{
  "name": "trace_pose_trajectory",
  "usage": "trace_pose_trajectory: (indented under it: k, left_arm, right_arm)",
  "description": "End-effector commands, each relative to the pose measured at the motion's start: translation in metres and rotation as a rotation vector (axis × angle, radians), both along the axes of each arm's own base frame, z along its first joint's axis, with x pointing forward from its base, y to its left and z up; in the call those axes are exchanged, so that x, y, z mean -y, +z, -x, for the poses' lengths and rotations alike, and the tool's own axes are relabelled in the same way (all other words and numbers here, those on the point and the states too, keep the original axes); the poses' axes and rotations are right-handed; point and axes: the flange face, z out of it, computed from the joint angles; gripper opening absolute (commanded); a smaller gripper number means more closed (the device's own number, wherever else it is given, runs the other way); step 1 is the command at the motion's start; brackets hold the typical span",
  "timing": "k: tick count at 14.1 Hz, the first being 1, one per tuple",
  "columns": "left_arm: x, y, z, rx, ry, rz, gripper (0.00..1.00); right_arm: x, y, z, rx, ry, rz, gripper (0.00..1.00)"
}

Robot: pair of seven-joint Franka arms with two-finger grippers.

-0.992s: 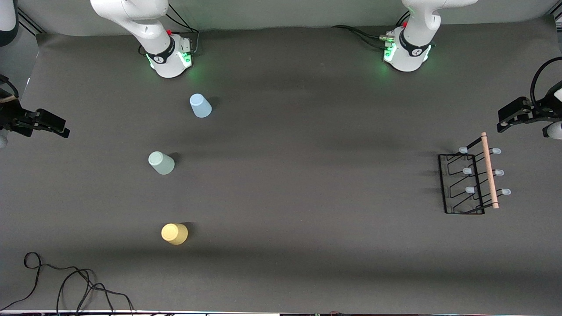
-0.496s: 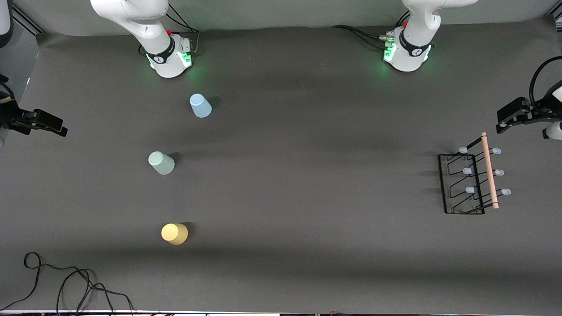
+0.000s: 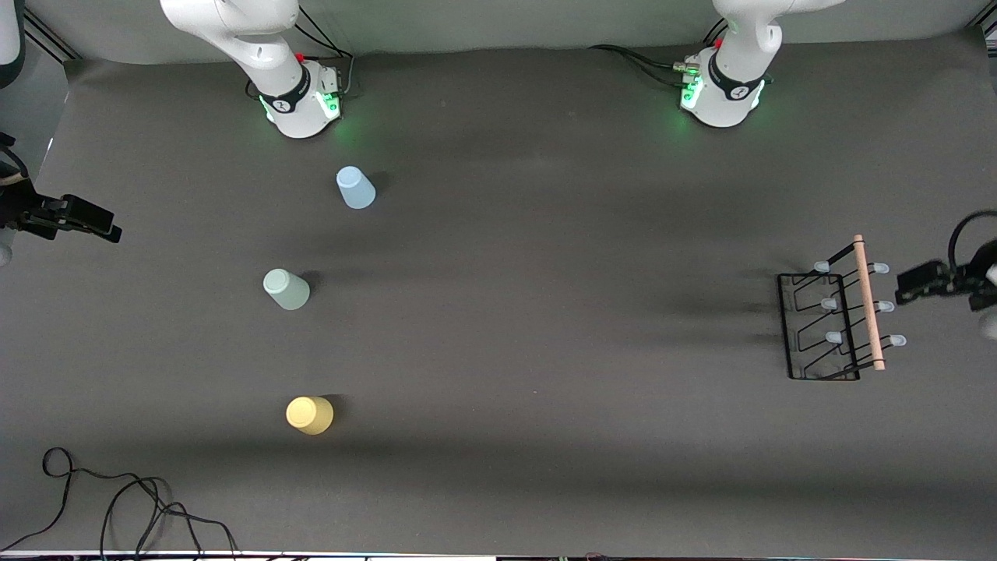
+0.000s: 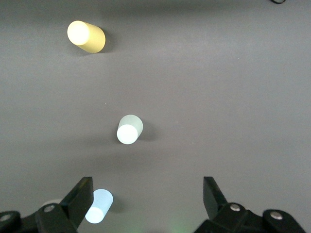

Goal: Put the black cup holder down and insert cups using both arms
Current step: 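Reach the left gripper to the wooden dowel of the black cup holder, then grasp the dowel and lift the holder with the left gripper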

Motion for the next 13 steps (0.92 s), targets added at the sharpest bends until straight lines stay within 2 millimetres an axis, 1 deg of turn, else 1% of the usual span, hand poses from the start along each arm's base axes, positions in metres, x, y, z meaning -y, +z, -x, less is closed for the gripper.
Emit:
trace_pose_trajectory:
  k: [1, 2, 3, 4, 5, 6, 7, 9, 10, 11, 12, 13]
  left_arm:
    - [-0.024, -0.05, 0.009, -0.003, -0.069, -0.012, 0.97]
    - [-0.025, -0.068, 0.01, -0.009, -0.069, -0.01, 0.89]
    - [-0.027, -0.085, 0.012, -0.019, -0.067, -0.007, 0.89]
    - [-0.033, -0.099, 0.016, -0.027, -0.06, -0.005, 0.85]
    - [-0.032, -0.114, 0.023, -0.039, -0.062, -0.002, 0.73]
    - [-0.034, -0.128, 0.032, -0.066, -0.054, 0.003, 0.67]
    - [-0.039, -0.142, 0.04, -0.094, -0.045, 0.01, 0.63]
    - [-0.042, -0.16, 0.05, -0.108, -0.047, 0.014, 0.63]
    - [-0.039, -0.163, 0.052, -0.112, -0.048, 0.015, 0.61]
    - [-0.038, -0.163, 0.052, -0.12, -0.05, 0.016, 0.41]
    - [-0.037, -0.159, 0.051, -0.121, -0.052, 0.017, 0.07]
    - [-0.033, -0.159, 0.051, -0.124, -0.057, 0.017, 0.0]
  right_arm:
    - [-0.001, 0.004, -0.002, -0.001, 0.021, -0.017, 1.0]
    - [-0.001, 0.005, -0.001, 0.0, 0.021, -0.017, 1.0]
    - [-0.001, 0.004, -0.001, -0.001, 0.021, -0.017, 1.0]
    - [0.0, 0.004, -0.001, -0.003, 0.021, -0.016, 1.0]
    - [-0.001, 0.004, -0.001, -0.003, 0.021, -0.018, 1.0]
    - [0.0, 0.004, -0.001, -0.003, 0.021, -0.016, 1.0]
    - [0.0, 0.004, -0.001, -0.003, 0.022, -0.016, 1.0]
    - [0.0, 0.004, -0.001, -0.003, 0.022, -0.016, 1.0]
    - [0.0, 0.004, 0.0, -0.002, 0.022, -0.016, 1.0]
    - [0.0, 0.004, 0.0, -0.002, 0.022, -0.016, 1.0]
    - [0.0, 0.004, 0.0, -0.002, 0.022, -0.016, 1.0]
    - [0.0, 0.004, 0.0, -0.002, 0.022, -0.016, 1.0]
